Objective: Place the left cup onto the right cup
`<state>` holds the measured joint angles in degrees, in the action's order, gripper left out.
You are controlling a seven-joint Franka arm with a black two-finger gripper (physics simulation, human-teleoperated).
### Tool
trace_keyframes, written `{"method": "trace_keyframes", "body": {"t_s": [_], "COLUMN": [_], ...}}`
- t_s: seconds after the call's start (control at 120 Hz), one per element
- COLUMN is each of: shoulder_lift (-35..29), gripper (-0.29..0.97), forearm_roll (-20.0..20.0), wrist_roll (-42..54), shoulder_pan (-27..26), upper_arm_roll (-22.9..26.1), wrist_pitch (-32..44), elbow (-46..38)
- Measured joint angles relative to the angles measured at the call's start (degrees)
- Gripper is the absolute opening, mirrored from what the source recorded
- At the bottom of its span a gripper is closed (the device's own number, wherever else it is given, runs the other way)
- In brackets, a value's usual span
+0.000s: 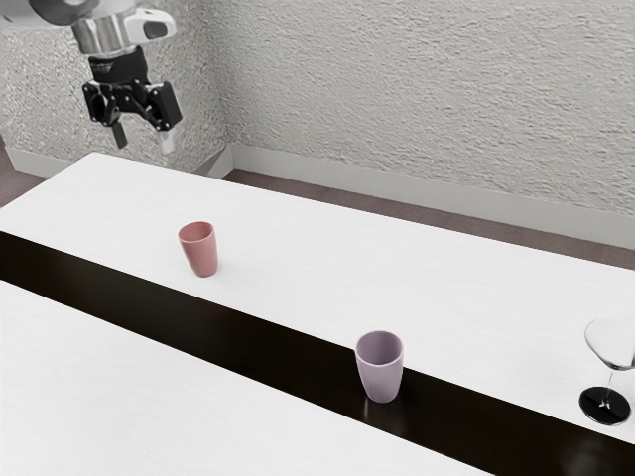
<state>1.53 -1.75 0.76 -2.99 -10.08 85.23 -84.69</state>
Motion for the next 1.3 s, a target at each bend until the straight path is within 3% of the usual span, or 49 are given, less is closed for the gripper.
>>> {"method": "trace_keyframes", "body": {"t_s": [0.317, 0.775, 1.3], "shoulder_lift": [-0.2, 2.6, 22.9], "gripper": [0.66, 0.65, 0.65], "forearm_roll": [0.4, 0.7, 0.2], "wrist_roll": [0.3, 3.1, 8.2], "shoulder_pan": [0.4, 1.3, 6.8], "upper_arm_roll": [0.0, -0.8, -0.4], "wrist_pitch": [2.4, 15.6, 19.9], "elbow": [-4.9, -16.7, 4.1]}}
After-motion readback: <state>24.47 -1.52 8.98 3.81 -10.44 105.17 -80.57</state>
